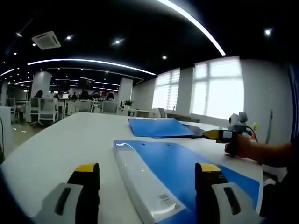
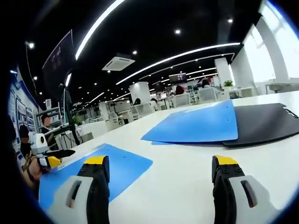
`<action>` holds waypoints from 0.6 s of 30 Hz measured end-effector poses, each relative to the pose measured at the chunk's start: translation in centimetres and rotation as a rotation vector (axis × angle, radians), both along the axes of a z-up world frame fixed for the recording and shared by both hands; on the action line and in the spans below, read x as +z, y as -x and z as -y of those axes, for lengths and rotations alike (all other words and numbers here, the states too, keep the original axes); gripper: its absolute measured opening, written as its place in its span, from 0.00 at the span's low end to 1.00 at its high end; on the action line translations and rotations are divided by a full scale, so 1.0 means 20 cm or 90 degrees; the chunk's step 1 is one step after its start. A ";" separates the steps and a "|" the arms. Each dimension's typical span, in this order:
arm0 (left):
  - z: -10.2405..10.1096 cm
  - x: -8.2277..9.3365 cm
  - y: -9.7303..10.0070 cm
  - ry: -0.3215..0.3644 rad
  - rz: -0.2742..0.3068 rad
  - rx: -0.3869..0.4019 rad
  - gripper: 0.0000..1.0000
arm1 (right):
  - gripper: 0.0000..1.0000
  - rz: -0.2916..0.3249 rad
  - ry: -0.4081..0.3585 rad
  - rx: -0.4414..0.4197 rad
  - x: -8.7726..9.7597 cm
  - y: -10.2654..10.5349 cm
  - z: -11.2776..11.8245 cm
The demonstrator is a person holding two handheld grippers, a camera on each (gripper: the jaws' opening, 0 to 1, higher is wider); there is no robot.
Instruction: Organize the scattered folders on the table and sort them into different groups
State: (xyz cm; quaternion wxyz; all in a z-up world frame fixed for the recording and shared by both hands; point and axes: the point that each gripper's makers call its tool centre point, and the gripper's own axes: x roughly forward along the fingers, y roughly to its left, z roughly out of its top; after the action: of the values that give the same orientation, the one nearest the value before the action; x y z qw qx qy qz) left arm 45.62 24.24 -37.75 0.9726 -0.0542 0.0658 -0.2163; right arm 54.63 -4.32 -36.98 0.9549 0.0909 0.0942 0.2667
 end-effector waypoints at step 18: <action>0.01 0.02 0.02 0.012 0.016 -0.012 0.83 | 0.88 -0.065 -0.350 -0.063 0.13 -0.28 0.07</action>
State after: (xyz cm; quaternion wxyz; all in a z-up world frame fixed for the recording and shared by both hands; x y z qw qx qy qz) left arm 45.26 24.04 -37.30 0.9707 -0.0603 0.0517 -0.2270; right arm 60.22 -5.72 -34.48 0.9003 0.3642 0.0620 0.2301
